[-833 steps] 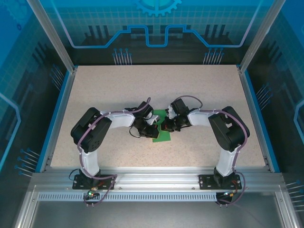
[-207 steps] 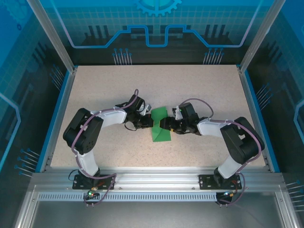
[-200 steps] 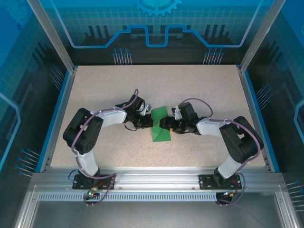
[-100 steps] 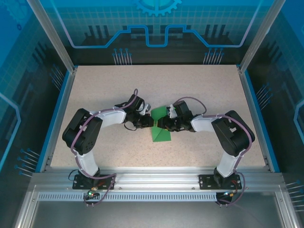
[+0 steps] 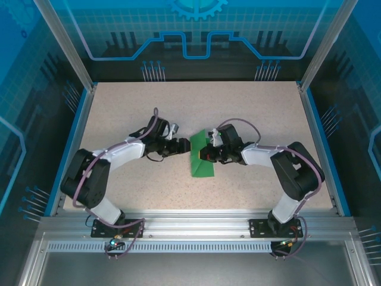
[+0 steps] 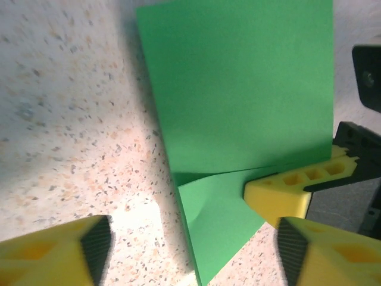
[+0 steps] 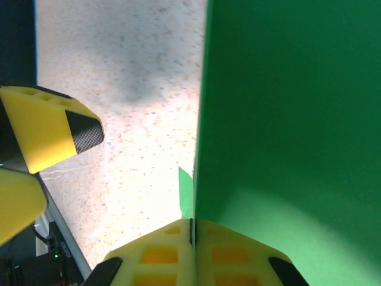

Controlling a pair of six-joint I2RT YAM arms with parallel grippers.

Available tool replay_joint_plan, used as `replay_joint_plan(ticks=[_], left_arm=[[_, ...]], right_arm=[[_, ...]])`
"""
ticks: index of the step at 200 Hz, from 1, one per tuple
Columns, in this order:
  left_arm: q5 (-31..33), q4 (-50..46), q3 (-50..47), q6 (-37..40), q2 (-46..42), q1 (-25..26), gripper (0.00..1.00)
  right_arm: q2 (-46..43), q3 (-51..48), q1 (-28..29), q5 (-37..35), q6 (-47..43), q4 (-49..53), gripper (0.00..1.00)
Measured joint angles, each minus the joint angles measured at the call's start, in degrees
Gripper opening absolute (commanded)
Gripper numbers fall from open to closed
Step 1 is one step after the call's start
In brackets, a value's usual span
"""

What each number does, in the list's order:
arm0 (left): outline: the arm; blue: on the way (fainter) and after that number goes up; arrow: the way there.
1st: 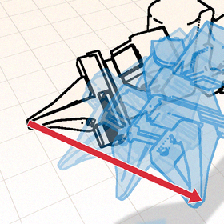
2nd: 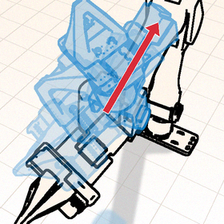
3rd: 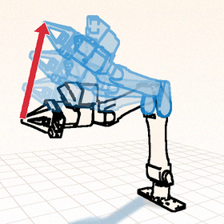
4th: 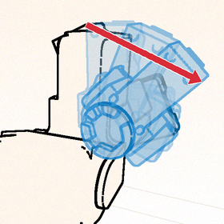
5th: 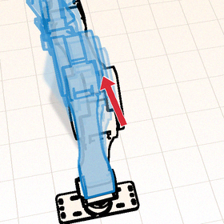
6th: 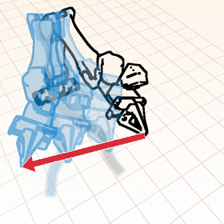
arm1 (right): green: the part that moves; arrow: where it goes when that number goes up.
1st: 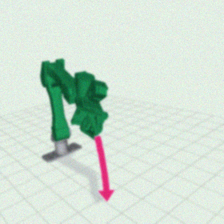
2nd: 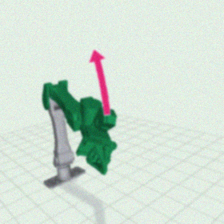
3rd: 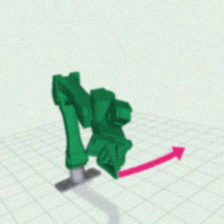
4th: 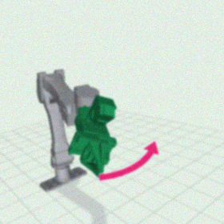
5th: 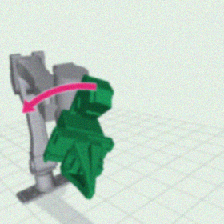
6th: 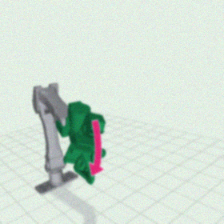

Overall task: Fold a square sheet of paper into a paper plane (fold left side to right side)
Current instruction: Turn over the paper at the center of the table.

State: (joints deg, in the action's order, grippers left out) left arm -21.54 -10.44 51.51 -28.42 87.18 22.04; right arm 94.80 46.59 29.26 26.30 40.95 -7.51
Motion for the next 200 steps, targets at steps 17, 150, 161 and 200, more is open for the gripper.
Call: replay_joint_plan(ticks=[17, 150, 161, 200], left_arm=[[1.0, 0.3, -1.5, -0.3, -5.2, -1.2, 0.99], [-13.9, 16.9, -3.8, -8.0, -22.1, -2.7, 0.99], [-15.6, 18.9, -3.4, -9.1, -21.6, -2.7, 0.99], [-19.8, 25.2, -2.3, -12.4, -19.4, -2.7, 0.92]], right_arm=[[-2.9, 0.6, -1.9, 1.1, -1.9, 0.6, 0.04], [-15.8, 12.6, -8.1, 19.8, -5.7, -4.3, 0.06], [-15.8, 13.1, -7.7, 20.8, -5.0, -4.9, 0.06], [-15.8, 14.2, -5.2, 23.5, -2.5, -8.6, 0.06]])
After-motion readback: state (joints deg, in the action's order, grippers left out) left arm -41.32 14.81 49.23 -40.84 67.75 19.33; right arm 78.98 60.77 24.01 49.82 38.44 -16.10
